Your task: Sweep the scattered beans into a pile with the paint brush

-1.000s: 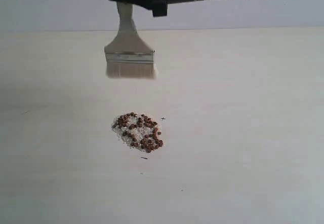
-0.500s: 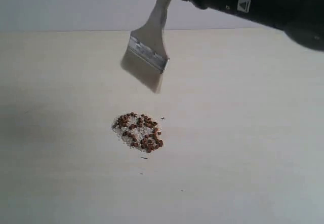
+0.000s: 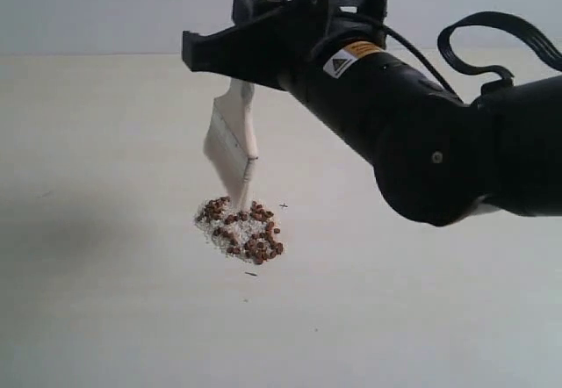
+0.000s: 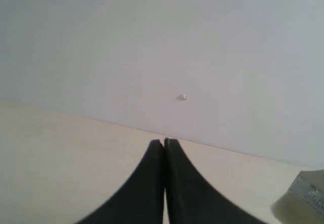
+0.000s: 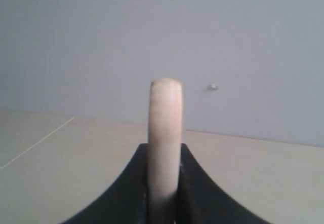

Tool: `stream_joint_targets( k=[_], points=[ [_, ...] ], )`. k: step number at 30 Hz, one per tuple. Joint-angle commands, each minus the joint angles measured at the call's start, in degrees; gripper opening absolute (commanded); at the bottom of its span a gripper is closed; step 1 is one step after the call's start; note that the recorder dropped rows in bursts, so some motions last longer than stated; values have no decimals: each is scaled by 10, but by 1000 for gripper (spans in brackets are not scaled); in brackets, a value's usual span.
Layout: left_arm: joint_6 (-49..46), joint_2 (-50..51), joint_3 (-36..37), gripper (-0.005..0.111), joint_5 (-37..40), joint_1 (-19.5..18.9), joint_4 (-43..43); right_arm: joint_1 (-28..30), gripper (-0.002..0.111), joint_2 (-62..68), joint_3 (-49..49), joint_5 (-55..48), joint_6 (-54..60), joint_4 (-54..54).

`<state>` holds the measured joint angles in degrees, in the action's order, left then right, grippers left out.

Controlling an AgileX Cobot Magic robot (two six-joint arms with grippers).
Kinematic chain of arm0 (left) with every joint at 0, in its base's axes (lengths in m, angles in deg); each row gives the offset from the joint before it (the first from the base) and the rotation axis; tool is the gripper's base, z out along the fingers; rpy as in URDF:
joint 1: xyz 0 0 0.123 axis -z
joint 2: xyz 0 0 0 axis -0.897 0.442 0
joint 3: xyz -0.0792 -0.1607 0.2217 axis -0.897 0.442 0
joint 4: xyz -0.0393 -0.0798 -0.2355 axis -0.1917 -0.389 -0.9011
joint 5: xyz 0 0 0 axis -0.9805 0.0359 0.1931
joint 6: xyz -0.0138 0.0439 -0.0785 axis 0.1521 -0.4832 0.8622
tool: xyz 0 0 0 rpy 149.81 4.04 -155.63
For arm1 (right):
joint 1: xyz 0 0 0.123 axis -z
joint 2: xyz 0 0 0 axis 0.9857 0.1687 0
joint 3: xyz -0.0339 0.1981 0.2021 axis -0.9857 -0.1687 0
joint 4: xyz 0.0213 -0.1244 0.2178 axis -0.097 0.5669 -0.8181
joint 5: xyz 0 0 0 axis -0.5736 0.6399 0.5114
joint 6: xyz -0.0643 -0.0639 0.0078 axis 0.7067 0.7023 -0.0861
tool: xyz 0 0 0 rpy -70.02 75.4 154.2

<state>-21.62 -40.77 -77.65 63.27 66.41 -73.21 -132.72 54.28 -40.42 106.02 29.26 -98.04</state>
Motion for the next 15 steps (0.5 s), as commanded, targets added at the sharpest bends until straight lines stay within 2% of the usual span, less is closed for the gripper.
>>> stream_joint_targets(
  k=[1,6,8,11,15],
  points=[
    [3,-4,2,0,2,3,-3,-6,0,-3,4,-48,-8,43],
    [3,-4,2,0,2,3,-3,-12,0,22,7,14,-178,41],
    [3,-4,2,0,2,3,-3,-24,0,42,25,27,-193,15],
    [3,-4,2,0,2,3,-3,-51,0,86,80,32,-121,-102],
    [3,-4,2,0,2,3,-3,-101,0,149,177,112,88,-338]
  ],
)
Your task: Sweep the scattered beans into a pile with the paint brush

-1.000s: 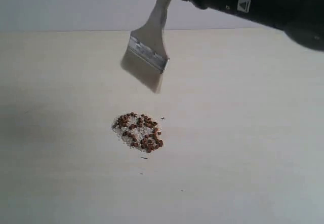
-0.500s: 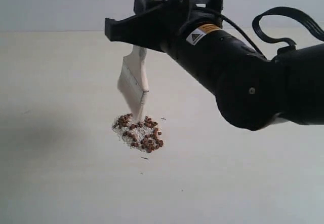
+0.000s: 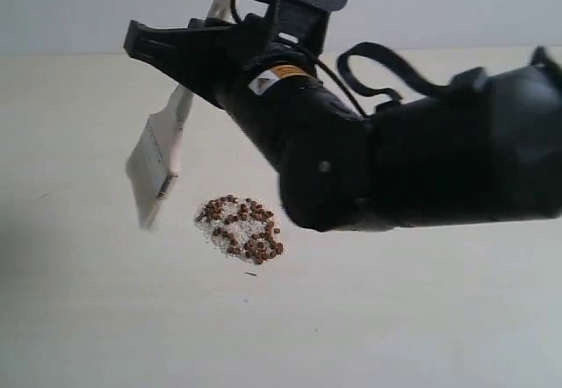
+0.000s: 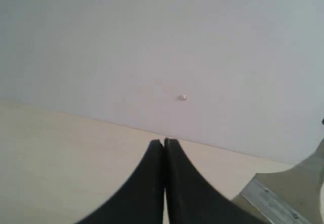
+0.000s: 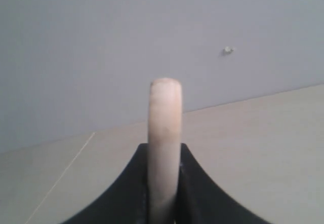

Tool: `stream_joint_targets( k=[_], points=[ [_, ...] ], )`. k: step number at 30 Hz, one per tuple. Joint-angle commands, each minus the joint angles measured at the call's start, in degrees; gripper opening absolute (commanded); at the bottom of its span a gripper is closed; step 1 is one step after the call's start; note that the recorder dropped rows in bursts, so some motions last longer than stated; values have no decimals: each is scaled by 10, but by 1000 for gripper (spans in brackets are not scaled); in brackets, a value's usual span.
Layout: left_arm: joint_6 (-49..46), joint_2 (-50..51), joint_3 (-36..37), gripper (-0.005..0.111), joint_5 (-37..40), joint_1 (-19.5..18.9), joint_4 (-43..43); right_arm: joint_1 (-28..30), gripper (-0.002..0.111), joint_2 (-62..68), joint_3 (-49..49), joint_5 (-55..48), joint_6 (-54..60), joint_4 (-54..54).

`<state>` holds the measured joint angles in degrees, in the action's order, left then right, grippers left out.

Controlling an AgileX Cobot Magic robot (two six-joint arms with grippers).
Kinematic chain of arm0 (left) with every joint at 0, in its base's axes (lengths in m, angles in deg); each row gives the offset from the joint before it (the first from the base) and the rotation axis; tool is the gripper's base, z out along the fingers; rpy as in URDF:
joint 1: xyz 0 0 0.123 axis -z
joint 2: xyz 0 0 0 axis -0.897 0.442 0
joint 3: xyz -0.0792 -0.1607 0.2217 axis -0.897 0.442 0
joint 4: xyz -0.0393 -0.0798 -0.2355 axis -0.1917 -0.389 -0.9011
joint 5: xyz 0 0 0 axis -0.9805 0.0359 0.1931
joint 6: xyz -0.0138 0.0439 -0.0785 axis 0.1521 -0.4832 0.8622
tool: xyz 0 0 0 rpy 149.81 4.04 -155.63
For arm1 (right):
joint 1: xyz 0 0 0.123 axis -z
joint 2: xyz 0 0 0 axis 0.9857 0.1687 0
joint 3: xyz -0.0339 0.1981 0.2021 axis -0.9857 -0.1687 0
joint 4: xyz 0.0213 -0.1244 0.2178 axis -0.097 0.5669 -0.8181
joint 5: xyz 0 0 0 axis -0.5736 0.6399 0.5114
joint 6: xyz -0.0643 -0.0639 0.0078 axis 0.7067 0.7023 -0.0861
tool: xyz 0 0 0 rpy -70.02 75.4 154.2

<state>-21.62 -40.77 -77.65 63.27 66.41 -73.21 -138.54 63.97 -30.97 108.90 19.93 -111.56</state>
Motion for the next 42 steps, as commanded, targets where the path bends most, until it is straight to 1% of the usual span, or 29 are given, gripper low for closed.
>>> stream_joint_targets(
  k=[1,3,7,10,12,15,19,22,24,28,33,37,42],
  points=[
    [3,-4,2,0,2,3,-3,-52,0,66,105,112,227,-242],
    [3,-4,2,0,2,3,-3,-68,0,100,161,159,326,-300],
    [3,-4,2,0,2,3,-3,-83,0,158,256,186,414,-354],
    [3,-4,2,0,2,3,-3,-84,0,196,315,186,458,-400],
    [3,-4,2,0,2,3,-3,-84,0,215,341,187,464,-417],
    [3,-4,2,0,2,3,-3,-84,0,244,379,188,473,-435],
    [3,-4,2,0,2,3,-3,-84,0,281,426,188,527,-441],
    [3,-4,2,0,2,3,-3,-84,0,301,447,190,552,-441],
    [3,-4,2,0,2,3,-3,-84,0,311,452,210,565,-437],
    [3,-4,2,0,2,3,-3,-84,0,324,455,228,575,-410],
    [3,-4,2,0,2,3,-3,-76,0,328,455,210,574,-405],
    [3,-4,2,0,2,3,-3,-57,0,328,461,157,595,-410],
    [3,-4,2,0,2,3,-3,-54,0,337,461,162,602,-384]
  ],
)
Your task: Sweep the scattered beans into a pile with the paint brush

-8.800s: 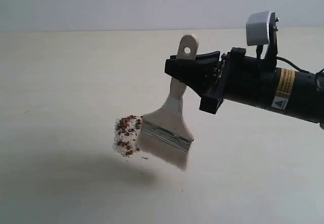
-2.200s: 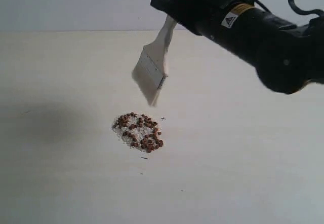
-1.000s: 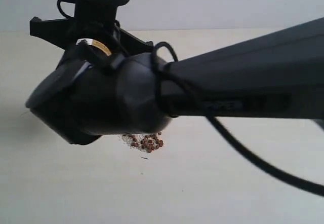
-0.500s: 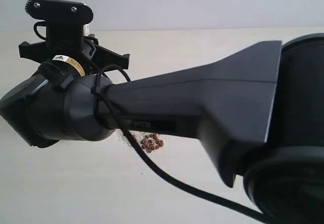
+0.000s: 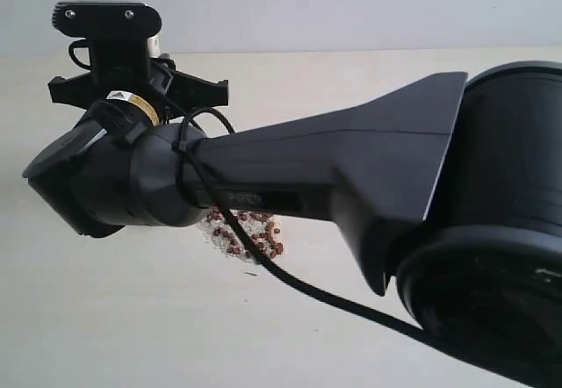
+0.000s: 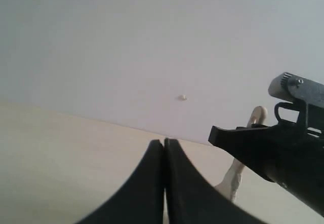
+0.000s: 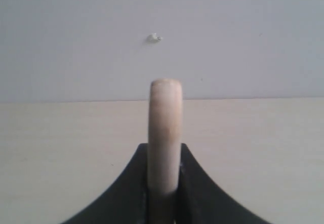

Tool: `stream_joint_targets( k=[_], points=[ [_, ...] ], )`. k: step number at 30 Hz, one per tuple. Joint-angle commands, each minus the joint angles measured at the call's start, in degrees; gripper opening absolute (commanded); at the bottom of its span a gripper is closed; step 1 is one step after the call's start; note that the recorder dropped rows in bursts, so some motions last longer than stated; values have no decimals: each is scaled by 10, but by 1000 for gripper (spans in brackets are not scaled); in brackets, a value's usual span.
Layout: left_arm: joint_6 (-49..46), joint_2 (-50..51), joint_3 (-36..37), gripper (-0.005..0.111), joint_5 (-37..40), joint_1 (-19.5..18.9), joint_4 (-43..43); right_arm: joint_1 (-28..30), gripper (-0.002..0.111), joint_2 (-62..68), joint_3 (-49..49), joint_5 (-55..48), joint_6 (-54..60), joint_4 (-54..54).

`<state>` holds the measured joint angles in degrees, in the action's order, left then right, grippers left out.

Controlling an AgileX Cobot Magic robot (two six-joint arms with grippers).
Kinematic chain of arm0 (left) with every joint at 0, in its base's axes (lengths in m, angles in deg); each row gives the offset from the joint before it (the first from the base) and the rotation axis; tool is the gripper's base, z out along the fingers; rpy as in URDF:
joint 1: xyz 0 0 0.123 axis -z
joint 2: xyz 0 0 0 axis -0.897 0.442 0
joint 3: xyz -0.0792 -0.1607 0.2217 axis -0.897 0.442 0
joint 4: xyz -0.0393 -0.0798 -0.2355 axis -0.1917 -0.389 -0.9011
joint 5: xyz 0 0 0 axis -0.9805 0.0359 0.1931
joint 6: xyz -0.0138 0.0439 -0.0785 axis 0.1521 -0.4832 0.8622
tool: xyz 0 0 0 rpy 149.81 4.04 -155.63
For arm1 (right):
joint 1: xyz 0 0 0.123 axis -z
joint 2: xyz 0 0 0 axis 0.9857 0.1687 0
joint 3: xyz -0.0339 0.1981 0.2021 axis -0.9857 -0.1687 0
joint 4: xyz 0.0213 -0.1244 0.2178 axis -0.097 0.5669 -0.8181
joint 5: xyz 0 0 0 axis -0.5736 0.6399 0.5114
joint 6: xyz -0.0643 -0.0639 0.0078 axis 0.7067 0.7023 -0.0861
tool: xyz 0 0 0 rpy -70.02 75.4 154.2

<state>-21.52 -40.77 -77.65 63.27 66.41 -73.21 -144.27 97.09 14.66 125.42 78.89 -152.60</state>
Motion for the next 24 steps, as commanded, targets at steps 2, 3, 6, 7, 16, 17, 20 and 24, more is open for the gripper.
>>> stream_joint_targets(
  k=[2,3,6,7,16,17,20,24],
  points=[
    [1,-4,2,0,2,3,-3,3,0,8,5,5,25,26],
    [1,-4,2,0,2,3,-3,3,0,11,5,16,26,24],
    [1,-4,2,0,2,3,-3,0,0,18,5,24,26,-4],
    [1,-4,2,0,2,3,-3,0,0,19,5,28,26,-6],
    [0,-4,2,0,2,3,-3,-3,0,19,5,51,75,-59],
    [0,-4,2,0,2,3,-3,-3,0,19,5,51,78,-60],
    [0,-4,2,0,2,3,-3,-3,0,19,5,52,86,-60],
    [0,-4,2,0,2,3,-3,-3,0,19,5,60,115,-60]
  ],
)
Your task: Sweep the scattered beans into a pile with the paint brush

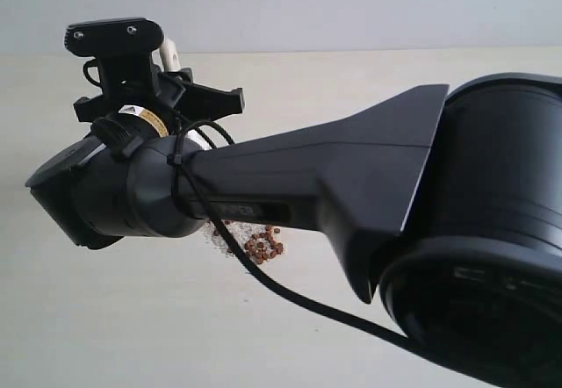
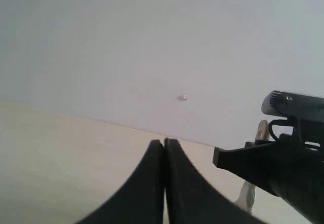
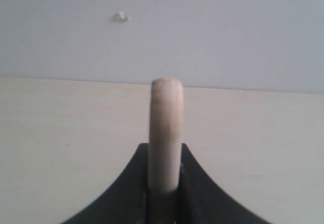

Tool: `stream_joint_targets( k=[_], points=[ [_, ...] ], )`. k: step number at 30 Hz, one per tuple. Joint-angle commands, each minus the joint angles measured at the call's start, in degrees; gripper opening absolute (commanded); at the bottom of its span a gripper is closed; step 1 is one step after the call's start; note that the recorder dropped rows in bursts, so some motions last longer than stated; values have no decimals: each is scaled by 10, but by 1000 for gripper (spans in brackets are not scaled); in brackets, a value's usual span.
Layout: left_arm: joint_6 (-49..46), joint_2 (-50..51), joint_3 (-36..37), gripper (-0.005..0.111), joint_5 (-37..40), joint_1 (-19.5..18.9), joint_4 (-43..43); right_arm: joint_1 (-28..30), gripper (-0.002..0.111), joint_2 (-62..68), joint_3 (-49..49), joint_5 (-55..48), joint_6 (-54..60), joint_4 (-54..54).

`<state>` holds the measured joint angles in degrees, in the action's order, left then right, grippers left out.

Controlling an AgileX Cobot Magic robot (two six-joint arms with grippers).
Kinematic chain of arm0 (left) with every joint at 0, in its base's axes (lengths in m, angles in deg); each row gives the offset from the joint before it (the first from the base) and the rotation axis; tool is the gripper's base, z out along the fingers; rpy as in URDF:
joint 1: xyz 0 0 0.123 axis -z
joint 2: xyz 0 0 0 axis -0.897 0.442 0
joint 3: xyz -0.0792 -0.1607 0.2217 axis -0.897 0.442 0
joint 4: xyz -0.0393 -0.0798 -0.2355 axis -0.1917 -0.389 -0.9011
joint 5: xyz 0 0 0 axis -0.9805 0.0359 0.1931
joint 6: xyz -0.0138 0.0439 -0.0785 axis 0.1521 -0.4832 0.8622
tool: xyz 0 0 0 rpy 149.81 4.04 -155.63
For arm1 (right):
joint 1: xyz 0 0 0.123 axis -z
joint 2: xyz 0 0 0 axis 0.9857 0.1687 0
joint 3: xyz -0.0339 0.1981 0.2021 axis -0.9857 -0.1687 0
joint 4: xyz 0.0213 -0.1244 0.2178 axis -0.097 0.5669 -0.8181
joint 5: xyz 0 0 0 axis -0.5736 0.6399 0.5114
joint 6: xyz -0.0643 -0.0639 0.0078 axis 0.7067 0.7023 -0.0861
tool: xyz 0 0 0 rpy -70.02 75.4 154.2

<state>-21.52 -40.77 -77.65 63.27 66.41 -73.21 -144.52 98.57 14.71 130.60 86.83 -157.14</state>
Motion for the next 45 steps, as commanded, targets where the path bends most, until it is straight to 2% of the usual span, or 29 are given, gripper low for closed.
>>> stream_joint_targets(
  k=[1,12,26,45],
  points=[
    [0,-4,2,0,2,3,-3,-1,0,4,4,14,43,-16],
    [0,-4,2,0,2,3,-3,-1,0,4,4,24,47,-24],
    [0,-4,2,0,2,3,-3,-1,0,2,5,-23,41,-1],
    [0,-4,2,0,2,3,-3,-3,0,-18,37,-32,66,-38]
  ],
)
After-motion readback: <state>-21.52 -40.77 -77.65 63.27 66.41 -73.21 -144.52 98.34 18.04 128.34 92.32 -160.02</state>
